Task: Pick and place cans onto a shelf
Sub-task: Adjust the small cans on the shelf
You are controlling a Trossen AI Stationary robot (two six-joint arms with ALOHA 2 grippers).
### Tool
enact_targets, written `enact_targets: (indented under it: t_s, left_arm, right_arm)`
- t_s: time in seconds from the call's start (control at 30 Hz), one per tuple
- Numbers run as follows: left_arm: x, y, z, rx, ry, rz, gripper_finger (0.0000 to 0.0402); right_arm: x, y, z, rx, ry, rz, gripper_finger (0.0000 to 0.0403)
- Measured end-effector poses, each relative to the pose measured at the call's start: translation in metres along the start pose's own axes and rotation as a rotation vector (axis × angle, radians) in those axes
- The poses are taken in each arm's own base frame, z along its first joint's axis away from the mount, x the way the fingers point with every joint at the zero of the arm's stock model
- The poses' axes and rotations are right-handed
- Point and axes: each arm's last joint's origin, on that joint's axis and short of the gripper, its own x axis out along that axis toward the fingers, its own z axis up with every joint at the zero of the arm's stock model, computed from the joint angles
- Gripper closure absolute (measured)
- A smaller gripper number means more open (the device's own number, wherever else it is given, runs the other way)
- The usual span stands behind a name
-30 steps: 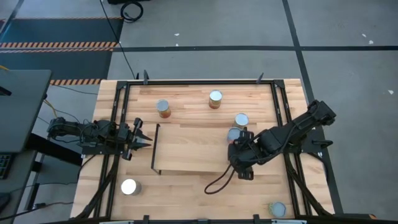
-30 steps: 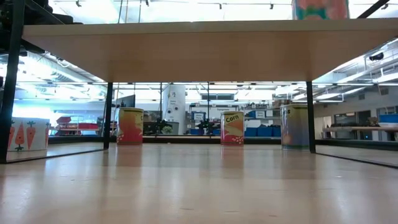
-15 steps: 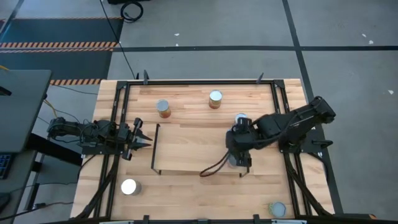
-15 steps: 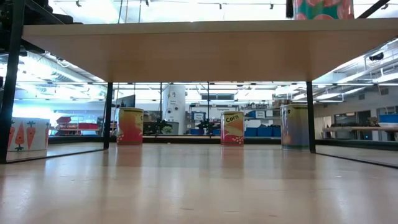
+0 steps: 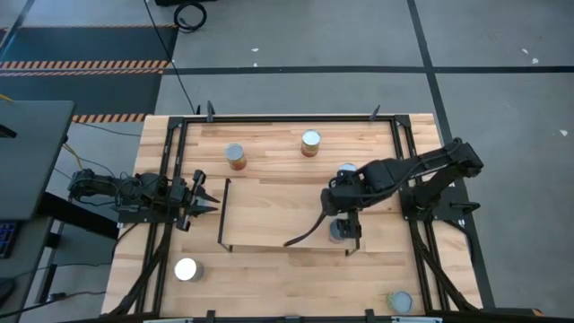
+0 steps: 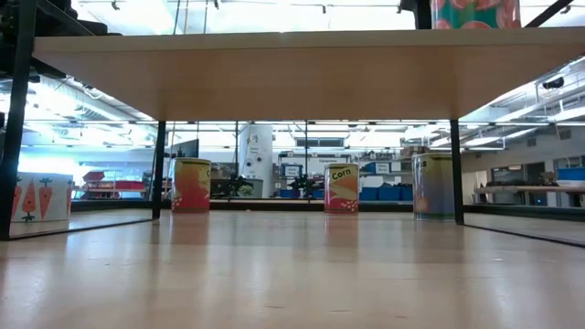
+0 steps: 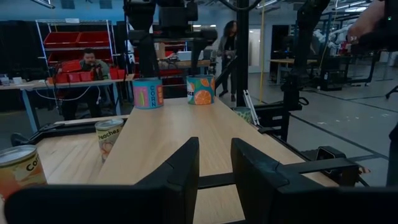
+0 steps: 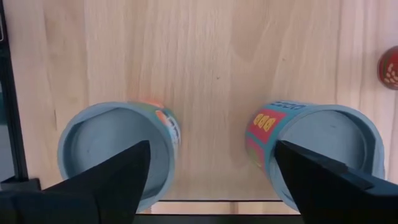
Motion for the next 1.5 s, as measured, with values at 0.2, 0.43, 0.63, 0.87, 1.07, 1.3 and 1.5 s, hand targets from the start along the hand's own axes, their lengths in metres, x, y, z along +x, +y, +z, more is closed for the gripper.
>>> enact_targets:
  t_s: [0.2,0.43,0.63,0.87,1.07,1.3,1.5]
  left_arm:
    - [0.0,0.0,0.0,0.0,0.0,0.0,0.0303]
    - [0.0,0.0,0.0,0.0,0.0,0.0,0.0303]
    - [0.0,0.0,0.0,0.0,0.0,0.0,0.0303]
    - [0.0,0.0,0.0,0.0,0.0,0.0,0.0303]
    - [0.0,0.0,0.0,0.0,-0.001,0.0,0.0303]
    - [0.0,0.0,0.0,0.0,0.0,0.0,0.0303]
    - [0.0,0.0,0.0,0.0,0.0,0.0,0.0303]
  right_arm:
    - [0.001,-0.003,0.001,0.012,0.007,0.014,0.0051]
    - [-0.01,-0.001,0.001,0.017,0.01,0.034,0.0054]
    - [-0.012,-0.007,0.001,0.005,0.014,0.021,0.0051]
    - [-0.005,-0.015,0.007,-0.015,0.019,0.088,0.0035]
    - [0.005,-0.022,0.004,0.022,0.073,0.13,0.0032]
    - [0.002,-0.012,0.004,0.005,0.074,0.207,0.0034]
    - [0.002,-0.003,0.001,-0.049,0.054,0.149,0.0035]
